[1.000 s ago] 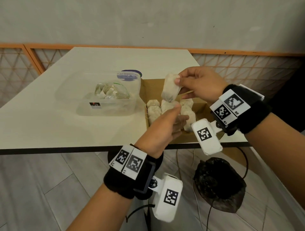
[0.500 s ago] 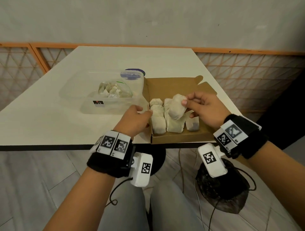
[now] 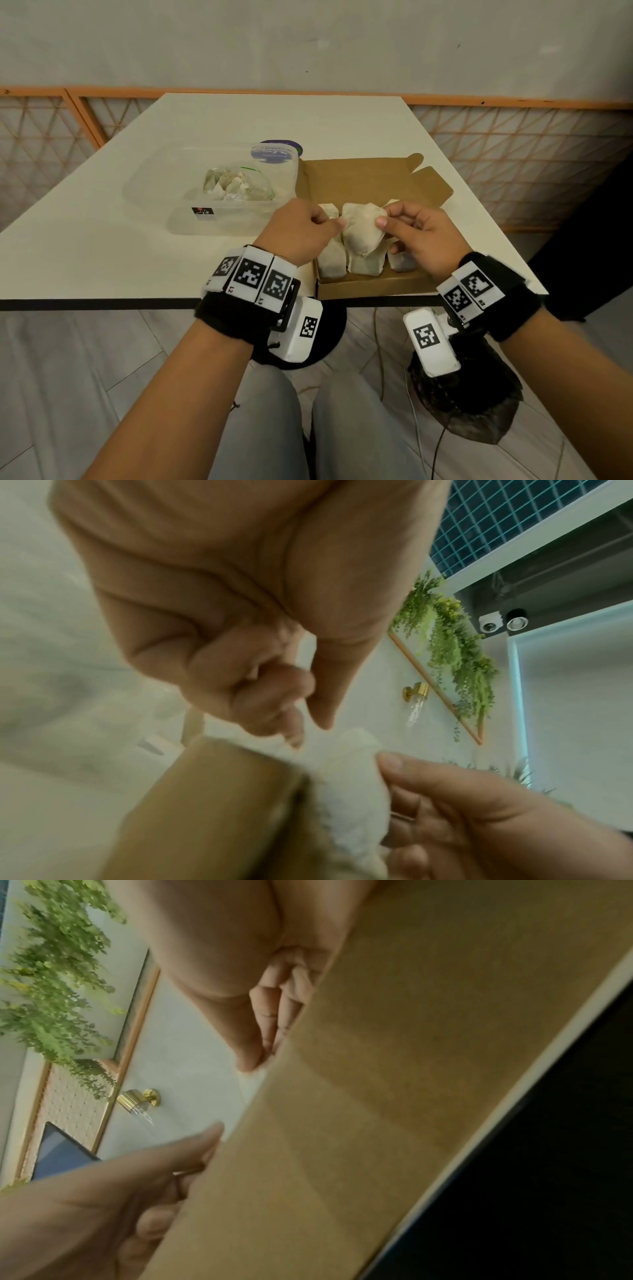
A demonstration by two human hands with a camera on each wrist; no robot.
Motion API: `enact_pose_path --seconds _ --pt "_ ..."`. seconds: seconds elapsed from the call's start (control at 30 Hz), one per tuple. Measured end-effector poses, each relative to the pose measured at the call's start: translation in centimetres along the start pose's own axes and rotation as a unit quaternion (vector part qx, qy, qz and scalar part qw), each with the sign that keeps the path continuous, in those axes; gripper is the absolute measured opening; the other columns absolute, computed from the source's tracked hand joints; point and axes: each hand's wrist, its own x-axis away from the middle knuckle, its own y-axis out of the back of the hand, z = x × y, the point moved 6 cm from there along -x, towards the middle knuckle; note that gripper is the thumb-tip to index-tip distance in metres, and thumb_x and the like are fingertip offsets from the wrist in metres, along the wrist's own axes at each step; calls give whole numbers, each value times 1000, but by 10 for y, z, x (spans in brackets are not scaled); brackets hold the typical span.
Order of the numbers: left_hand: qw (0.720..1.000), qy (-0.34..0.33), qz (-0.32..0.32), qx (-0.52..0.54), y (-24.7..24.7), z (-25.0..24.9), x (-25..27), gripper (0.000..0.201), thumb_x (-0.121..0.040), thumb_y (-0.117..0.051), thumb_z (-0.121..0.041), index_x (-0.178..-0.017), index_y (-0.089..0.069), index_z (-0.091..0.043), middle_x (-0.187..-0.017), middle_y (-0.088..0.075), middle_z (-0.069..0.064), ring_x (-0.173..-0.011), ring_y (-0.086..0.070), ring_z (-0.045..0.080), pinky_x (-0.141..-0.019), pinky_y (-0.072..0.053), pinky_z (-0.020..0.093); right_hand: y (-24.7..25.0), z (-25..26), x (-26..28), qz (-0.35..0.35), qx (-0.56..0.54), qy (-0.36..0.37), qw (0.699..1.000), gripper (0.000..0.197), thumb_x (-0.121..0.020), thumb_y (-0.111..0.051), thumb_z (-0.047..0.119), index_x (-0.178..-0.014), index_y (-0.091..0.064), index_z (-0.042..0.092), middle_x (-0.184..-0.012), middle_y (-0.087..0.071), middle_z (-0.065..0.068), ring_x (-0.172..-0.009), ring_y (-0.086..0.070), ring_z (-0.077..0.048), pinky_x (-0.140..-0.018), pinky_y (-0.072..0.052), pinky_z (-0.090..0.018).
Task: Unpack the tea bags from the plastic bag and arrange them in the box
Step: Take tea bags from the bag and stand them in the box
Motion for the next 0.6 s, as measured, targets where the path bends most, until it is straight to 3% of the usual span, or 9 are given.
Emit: enact_pose_path --seconds 0.1,0.17,0.3,0.37,0.47,0.6 --pt "998 -3 24 53 -4 -11 6 48 -93 -50 -48 -89 -70 -4 -88 -70 11 -70 -60 16 -77 -50 31 0 1 -1 6 8 -6 1000 6 -87 -60 11 -83 -63 13 -68 -66 7 -62 -52 -16 -52 -47 -18" --pt "987 11 2 163 -1 -12 9 38 -96 -48 -43 -84 -68 -13 -85 -67 2 -74 -58 12 -74 -47 28 1 6 -1 12 15 -12 1000 10 -87 -61 12 -79 -62 18 -70 -65 5 -66 -51 -16 -53 -47 -16" --pt "910 90 -64 399 5 8 19 22 -98 -48 -27 -80 -59 -19 -93 -62 -4 -95 -59 12 -79 -47 28 -9 26 5 103 37 -42 993 11 -87 -59 8 -80 -59 17 -72 -63 3 -63 -56 -8 -51 -46 -14" --pt "899 104 -98 414 4 20 22 13 -97 -49 -22 -89 -59 -21 -105 -62 -5 -105 -56 10 -89 -46 30 -21 32 9 167 49 -62 983 10 -88 -57 6 -81 -59 14 -68 -63 5 -54 -56 -1 -47 -44 -12" --pt "901 119 -124 398 -10 38 24 13 -96 -51 -18 -107 -57 -21 -108 -58 -9 -101 -52 2 -102 -39 34 -39 27 10 229 78 -98 965 9 -88 -57 5 -81 -58 12 -60 -63 6 -46 -55 1 -45 -44 -11" --pt "889 160 -94 418 -31 54 26 28 -90 -56 -17 -119 -56 -19 -125 -59 7 -120 -54 27 -106 -40 46 -48 12 0 200 132 -115 964 8 -87 -60 8 -81 -58 13 -60 -55 -2 -41 -49 -2 -41 -43 -13"
